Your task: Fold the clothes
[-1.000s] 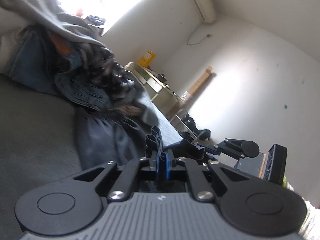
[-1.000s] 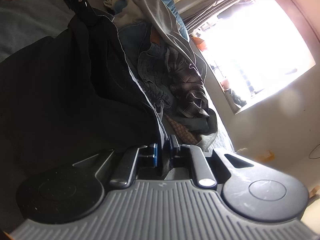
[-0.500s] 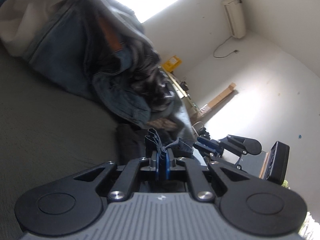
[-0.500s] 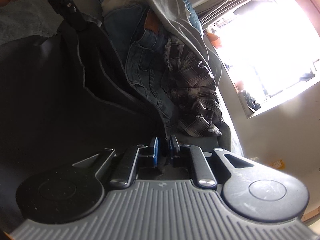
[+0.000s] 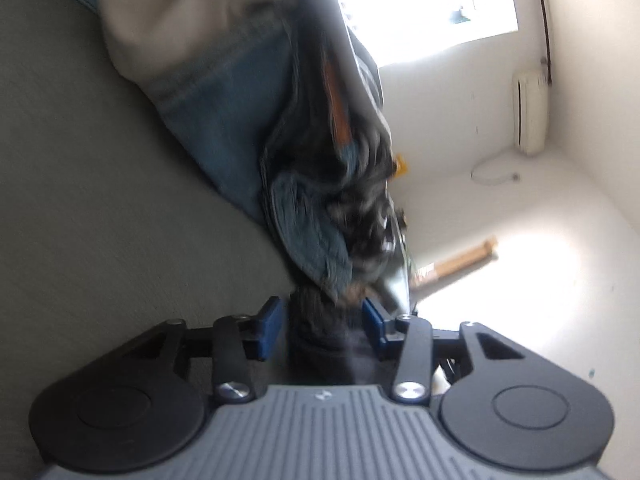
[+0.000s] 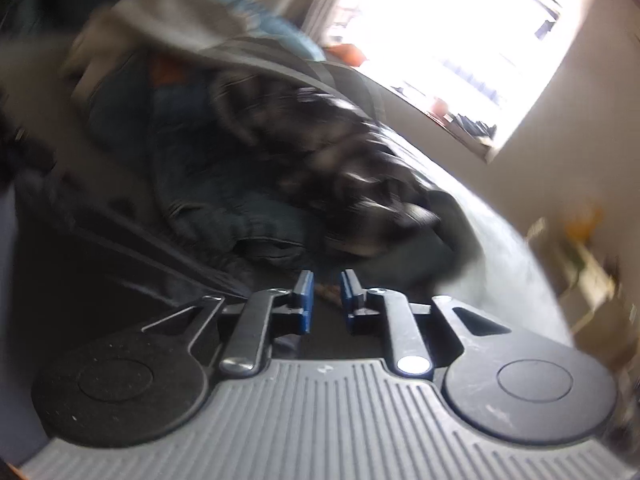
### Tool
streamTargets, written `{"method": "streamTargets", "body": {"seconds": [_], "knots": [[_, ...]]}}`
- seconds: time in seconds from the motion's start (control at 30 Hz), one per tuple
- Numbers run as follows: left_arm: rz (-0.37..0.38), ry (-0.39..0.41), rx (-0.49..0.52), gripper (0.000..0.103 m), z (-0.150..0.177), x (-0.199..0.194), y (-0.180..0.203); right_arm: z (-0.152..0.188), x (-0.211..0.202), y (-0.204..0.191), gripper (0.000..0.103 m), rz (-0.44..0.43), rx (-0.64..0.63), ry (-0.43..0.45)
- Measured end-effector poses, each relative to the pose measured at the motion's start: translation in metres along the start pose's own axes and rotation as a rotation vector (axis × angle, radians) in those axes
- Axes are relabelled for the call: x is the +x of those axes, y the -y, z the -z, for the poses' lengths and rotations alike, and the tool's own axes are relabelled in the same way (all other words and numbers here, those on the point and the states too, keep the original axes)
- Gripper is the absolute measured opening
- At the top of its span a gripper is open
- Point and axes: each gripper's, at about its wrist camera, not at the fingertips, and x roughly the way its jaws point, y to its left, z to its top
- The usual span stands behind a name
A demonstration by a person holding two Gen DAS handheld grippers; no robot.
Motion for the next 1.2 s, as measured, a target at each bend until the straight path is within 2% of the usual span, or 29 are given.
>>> {"method": "streamTargets", "body": {"seconds": [0.1, 0.13, 0.17, 0.23, 0.37, 0.5, 0.63, 0.73, 0.9, 1.0, 1.07, 1.13, 1.2], "knots": [[-0.016, -0.014, 0.007, 0.046, 0.003, -0.018, 0.010, 0.017, -0.029, 0.046, 0.034, -0.012, 0.282, 0.003], [-0.024, -0.035, 0.015, 0.047, 0.006, -0.025, 0.015, 0.027, -0.041, 0.061, 0.044, -0.041, 0.392, -0.015], [-0.035, -0.073, 0.026, 0.050, 0.012, -0.031, 0.022, 0.038, -0.053, 0.075, 0.053, -0.093, 0.509, -0.040], [-0.052, -0.151, 0.047, 0.052, 0.026, -0.042, 0.035, 0.068, -0.073, 0.093, 0.059, -0.222, 0.724, -0.090], [-0.044, -0.280, 0.039, 0.067, 0.071, -0.068, 0.051, 0.128, -0.103, 0.094, 0.070, -0.389, 1.021, -0.194], [-0.052, -0.340, 0.030, 0.073, 0.116, -0.083, 0.055, 0.175, -0.126, 0.078, 0.077, -0.440, 1.210, -0.256], [-0.103, -0.336, 0.078, 0.074, 0.146, -0.081, 0.058, 0.194, -0.136, 0.061, 0.078, -0.438, 1.274, -0.285], [-0.129, -0.292, 0.136, 0.074, 0.156, -0.075, 0.063, 0.188, -0.133, 0.058, 0.080, -0.426, 1.284, -0.271], [-0.146, -0.240, 0.137, 0.071, 0.165, -0.068, 0.066, 0.178, -0.110, 0.056, 0.080, -0.413, 1.258, -0.268], [-0.177, -0.238, 0.145, 0.054, 0.167, -0.061, 0.069, 0.179, -0.097, 0.058, 0.080, -0.439, 1.287, -0.252], [-0.188, -0.231, 0.112, 0.036, 0.168, -0.061, 0.066, 0.180, -0.091, 0.060, 0.080, -0.461, 1.309, -0.237], [-0.189, -0.226, 0.076, 0.026, 0.169, -0.058, 0.061, 0.180, -0.086, 0.060, 0.079, -0.478, 1.315, -0.228], [-0.185, -0.220, 0.043, 0.021, 0.169, -0.056, 0.057, 0.179, -0.084, 0.058, 0.078, -0.496, 1.306, -0.222]]}}
